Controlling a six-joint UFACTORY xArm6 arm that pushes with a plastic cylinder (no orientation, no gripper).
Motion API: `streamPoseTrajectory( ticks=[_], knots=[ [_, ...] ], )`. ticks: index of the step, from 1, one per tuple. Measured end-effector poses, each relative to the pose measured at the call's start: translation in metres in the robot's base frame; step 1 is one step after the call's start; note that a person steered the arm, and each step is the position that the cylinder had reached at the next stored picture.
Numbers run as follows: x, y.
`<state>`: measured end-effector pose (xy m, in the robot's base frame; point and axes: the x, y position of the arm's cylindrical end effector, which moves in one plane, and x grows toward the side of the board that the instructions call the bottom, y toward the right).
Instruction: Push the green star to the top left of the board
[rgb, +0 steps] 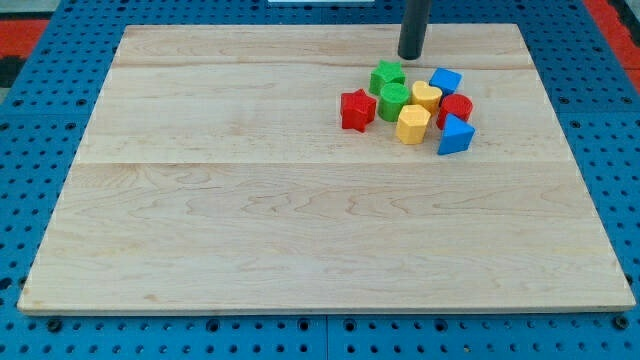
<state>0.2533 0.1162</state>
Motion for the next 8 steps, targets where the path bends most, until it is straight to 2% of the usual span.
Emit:
streamPoseTrajectory(
  ticks=[1, 2, 3, 4, 5, 6, 7, 8],
  knots=[
    [0.002, 0.069],
    [0.026, 0.130],
    [0.060, 0.073],
    [0.063, -0.068],
    [0.061, -0.131],
    [0.057, -0.108],
    [0.030, -0.167],
    [0.027, -0.232]
  ],
)
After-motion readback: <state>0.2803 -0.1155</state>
